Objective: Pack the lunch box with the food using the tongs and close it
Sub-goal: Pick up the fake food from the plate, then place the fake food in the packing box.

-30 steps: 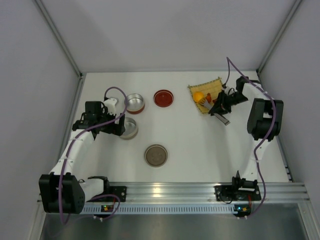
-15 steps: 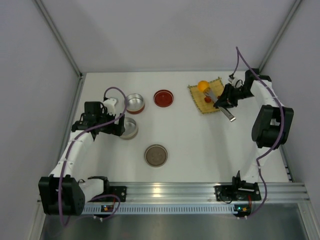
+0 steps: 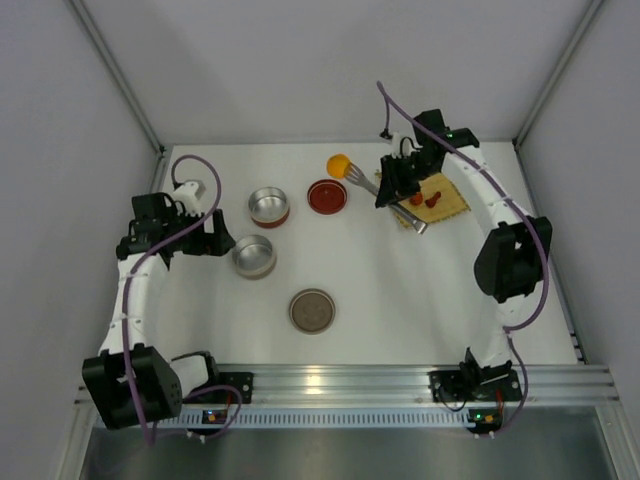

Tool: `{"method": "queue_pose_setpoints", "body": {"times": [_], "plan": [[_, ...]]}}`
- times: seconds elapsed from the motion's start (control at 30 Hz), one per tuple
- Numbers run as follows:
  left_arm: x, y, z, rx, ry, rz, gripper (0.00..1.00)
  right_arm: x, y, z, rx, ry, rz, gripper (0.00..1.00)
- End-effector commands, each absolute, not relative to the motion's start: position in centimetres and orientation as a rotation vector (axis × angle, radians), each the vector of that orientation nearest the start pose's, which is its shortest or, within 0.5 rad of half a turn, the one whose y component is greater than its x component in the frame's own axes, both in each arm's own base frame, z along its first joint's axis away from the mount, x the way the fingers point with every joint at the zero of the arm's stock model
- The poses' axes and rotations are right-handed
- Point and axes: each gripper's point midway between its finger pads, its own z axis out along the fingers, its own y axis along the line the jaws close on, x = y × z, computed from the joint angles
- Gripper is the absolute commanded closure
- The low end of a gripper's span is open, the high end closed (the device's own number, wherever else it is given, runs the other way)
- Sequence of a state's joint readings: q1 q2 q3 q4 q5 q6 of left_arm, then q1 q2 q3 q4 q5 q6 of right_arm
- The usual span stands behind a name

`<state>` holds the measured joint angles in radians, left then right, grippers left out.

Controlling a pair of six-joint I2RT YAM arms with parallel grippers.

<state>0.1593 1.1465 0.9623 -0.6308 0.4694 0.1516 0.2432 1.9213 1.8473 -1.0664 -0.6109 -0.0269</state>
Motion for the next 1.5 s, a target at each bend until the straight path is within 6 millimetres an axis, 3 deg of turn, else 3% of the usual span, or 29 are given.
{"method": "queue_pose_setpoints", "body": {"times": [0.0,0.17,0.33,0.5,0.7,1.03,1.23,1.47], "plan": [[30.7,-2.5,18.0,0.156,2.278,-0.564,0.02,38.4,22.4,19.5,-0.668,2.554,0.802,1.00],[30.6,-1.3,17.7,0.126,2.265,-0.636,0.02,37.7,28.4,19.3,-0.833,2.493,0.799,1.00],[30.5,-0.8,17.7,0.132,2.261,-0.606,0.02,39.1,32.1,18.3,-0.866,2.453,0.796,1.00],[30.3,-0.8,17.5,0.132,2.257,-0.600,0.02,38.9,35.6,16.8,-0.943,2.419,0.788,1.00],[30.0,-0.9,17.1,0.132,2.260,-0.599,0.02,39.0,36.8,14.3,-0.968,2.450,0.742,1.00],[29.7,-0.7,16.3,0.140,2.272,-0.577,0.02,38.9,38.7,13.0,-1.007,2.435,0.722,1.00],[29.8,-0.6,16.1,0.140,2.274,-0.571,0.02,39.0,38.9,13.0,-0.968,2.454,0.728,0.85],[29.8,-0.6,16.1,0.136,2.275,-0.575,0.02,39.0,38.9,14.2,-0.965,2.429,0.737,0.61]]}}
